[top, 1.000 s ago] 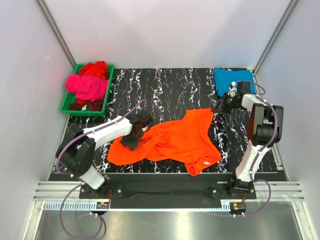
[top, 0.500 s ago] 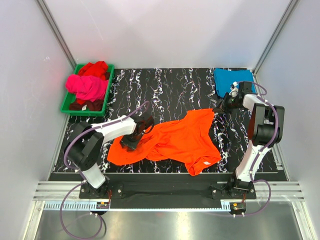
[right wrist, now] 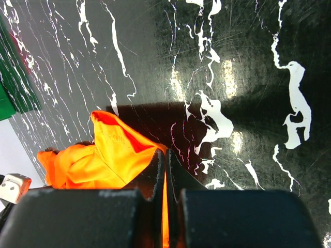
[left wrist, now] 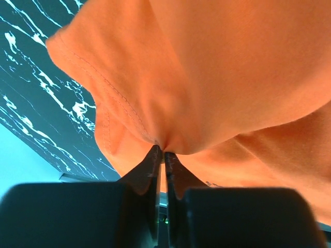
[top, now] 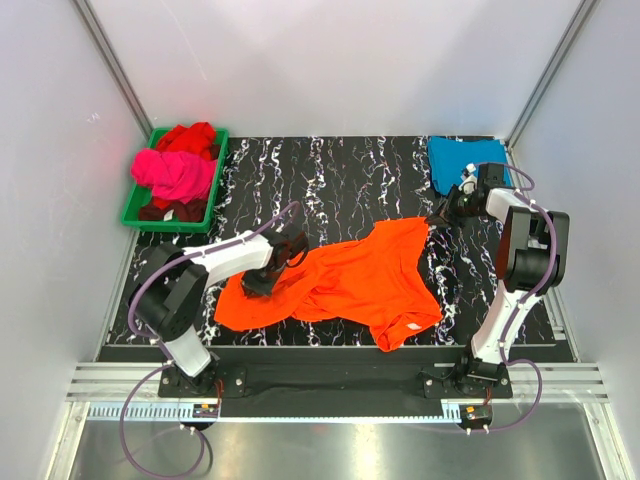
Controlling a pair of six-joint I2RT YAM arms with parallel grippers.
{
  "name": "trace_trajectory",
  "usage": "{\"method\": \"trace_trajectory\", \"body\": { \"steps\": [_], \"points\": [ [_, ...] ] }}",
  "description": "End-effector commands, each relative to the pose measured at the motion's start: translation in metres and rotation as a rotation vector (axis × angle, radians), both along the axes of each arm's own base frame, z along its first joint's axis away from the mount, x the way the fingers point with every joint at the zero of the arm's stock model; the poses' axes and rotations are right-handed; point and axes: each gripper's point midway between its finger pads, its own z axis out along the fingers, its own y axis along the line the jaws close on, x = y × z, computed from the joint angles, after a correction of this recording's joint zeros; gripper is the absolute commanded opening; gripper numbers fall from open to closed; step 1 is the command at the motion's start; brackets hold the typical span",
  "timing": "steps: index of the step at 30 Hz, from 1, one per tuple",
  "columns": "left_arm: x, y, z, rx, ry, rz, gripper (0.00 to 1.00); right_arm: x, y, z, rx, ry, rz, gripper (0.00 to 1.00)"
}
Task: Fold and stack the t-shirts
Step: Flatten the tshirt out
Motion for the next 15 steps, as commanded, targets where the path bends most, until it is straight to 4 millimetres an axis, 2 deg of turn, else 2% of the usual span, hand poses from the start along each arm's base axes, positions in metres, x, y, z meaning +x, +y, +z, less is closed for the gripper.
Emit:
{"method": "trace_trajectory", "body": {
  "steps": [1, 2, 4, 5, 6, 7, 8, 9, 10, 11, 12, 13, 14, 15],
  "points": [
    [0.013, -0.002, 0.012, 0.015, -0.059, -0.002, 0.02, 0.009, -0.002, 0.014, 0.013, -0.039, 0.000, 0.00],
    [0.014, 0.003, 0.016, 0.046, -0.062, 0.000, 0.00, 0.008, -0.002, 0.014, 0.013, -0.032, -0.002, 0.00],
    [0.026, 0.000, 0.029, 0.065, -0.096, 0.008, 0.00, 0.012, -0.010, 0.015, -0.030, -0.021, -0.026, 0.00],
    [0.030, 0.006, 0.039, 0.115, -0.109, 0.002, 0.00, 0.009, -0.014, 0.016, -0.051, 0.009, -0.040, 0.00],
    [0.037, 0.007, 0.049, 0.136, -0.138, 0.010, 0.00, 0.017, -0.020, 0.027, -0.084, -0.008, -0.056, 0.00],
    [0.060, -0.003, 0.072, 0.122, -0.216, 0.022, 0.00, 0.021, -0.028, 0.036, -0.126, -0.018, -0.082, 0.00],
    [0.069, 0.002, 0.091, 0.173, -0.255, 0.022, 0.00, 0.019, -0.032, 0.047, -0.148, -0.008, -0.091, 0.00],
    [0.083, -0.001, 0.109, 0.163, -0.307, 0.038, 0.00, 0.034, -0.038, 0.074, -0.179, -0.069, -0.109, 0.00],
    [0.096, -0.004, 0.126, 0.154, -0.351, 0.052, 0.00, 0.039, -0.046, 0.098, -0.221, -0.113, -0.138, 0.00],
    [0.119, -0.014, 0.165, 0.116, -0.445, 0.076, 0.00, 0.041, -0.049, 0.117, -0.239, -0.137, -0.146, 0.00],
    [0.132, -0.013, 0.184, 0.107, -0.489, 0.096, 0.00, 0.056, -0.054, 0.160, -0.258, -0.236, -0.164, 0.00],
    [0.142, -0.013, 0.204, 0.081, -0.544, 0.126, 0.00, 0.060, -0.055, 0.189, -0.270, -0.295, -0.173, 0.00],
    [0.154, -0.015, 0.234, -0.079, -0.613, 0.202, 0.00, 0.065, -0.056, 0.235, -0.278, -0.383, -0.182, 0.00],
    [0.157, -0.015, 0.242, -0.154, -0.634, 0.248, 0.00, 0.066, -0.055, 0.260, -0.274, -0.433, -0.188, 0.00]
  ]
}}
